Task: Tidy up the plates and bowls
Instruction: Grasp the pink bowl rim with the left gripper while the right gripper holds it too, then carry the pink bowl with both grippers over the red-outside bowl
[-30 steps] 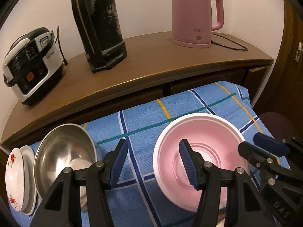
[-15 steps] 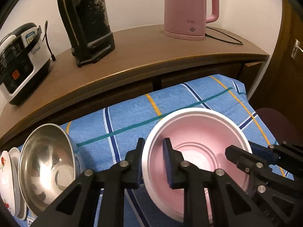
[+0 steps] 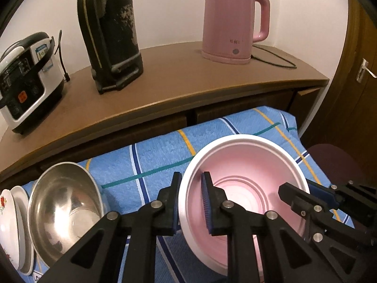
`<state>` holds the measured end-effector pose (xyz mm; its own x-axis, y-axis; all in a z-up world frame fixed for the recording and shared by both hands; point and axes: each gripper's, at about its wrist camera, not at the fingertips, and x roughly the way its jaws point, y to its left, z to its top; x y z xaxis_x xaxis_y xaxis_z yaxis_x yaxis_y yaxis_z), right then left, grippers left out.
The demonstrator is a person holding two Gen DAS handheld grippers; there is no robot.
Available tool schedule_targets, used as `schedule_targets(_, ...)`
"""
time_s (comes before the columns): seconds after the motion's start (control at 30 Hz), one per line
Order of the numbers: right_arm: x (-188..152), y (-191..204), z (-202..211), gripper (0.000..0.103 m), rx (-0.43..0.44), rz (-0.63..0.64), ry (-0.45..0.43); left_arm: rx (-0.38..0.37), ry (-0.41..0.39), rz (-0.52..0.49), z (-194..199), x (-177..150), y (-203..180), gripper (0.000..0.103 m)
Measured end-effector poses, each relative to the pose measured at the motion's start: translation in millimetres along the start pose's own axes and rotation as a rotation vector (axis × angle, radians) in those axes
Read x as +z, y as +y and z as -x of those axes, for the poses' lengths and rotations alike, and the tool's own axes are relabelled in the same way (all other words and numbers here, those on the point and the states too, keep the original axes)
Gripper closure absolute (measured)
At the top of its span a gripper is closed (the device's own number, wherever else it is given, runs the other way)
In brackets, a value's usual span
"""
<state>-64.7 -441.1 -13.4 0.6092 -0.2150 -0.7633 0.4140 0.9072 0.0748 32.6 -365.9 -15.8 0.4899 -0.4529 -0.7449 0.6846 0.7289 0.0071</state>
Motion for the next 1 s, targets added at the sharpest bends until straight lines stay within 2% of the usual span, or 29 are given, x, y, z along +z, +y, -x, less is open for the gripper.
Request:
schedule_targets(0.43, -1, 21, 24, 0.090, -0.035, 0.039, -0.045, 0.006, -0.045, 0.004, 28, -4, 8, 0.084)
schedule_targets(1.0, -4, 84, 49, 0.090, -0.018, 0.121, -0.093, 0.035, -0.096, 0.084, 71, -18, 59, 0.084)
